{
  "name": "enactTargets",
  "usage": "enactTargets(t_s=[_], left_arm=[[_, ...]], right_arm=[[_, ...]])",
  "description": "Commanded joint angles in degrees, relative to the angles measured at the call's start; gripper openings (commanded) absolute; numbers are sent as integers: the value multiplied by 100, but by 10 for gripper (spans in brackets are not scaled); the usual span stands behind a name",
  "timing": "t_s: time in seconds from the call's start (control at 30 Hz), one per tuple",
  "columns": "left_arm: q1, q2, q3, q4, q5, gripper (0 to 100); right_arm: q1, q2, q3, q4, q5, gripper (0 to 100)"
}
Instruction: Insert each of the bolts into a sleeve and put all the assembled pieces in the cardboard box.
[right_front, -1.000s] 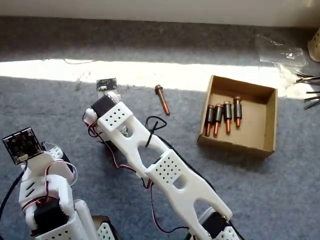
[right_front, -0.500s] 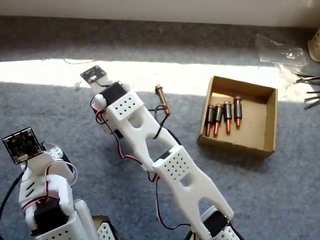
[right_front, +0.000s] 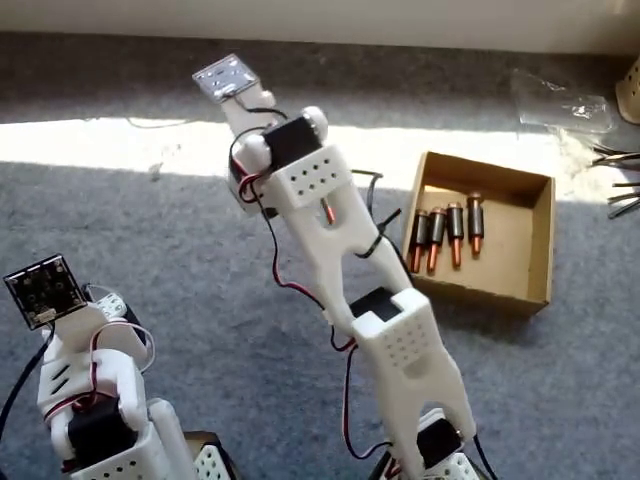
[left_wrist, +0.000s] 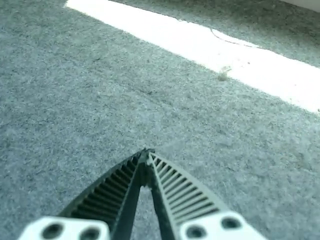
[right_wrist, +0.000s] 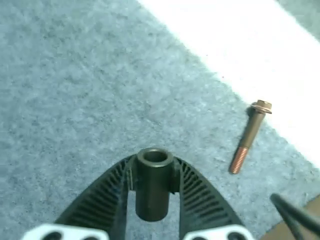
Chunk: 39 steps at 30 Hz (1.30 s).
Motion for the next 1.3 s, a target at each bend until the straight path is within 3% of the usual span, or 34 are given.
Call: enactTargets(t_s=[0.0, 0.1, 0.23, 0.53, 0.9, 1.27], left_arm=[[-48, -40, -48, -88, 62, 11], [-48, -40, -48, -88, 62, 11], [-48, -40, -48, -88, 62, 11], [-48, -40, -40, -88, 70, 11], [-48, -40, -40, -88, 70, 11], [-48, -40, -31, -88, 53, 11]], right_arm=[[338, -980, 435, 84, 62, 4], [470, -1666, 1042, 84, 105, 4], [462, -2703, 1798, 84, 730, 4], [664, -4286, 3600, 31, 738, 4], [831, -5886, 4804, 13, 756, 4], [857, -7767, 6897, -681, 721, 4]])
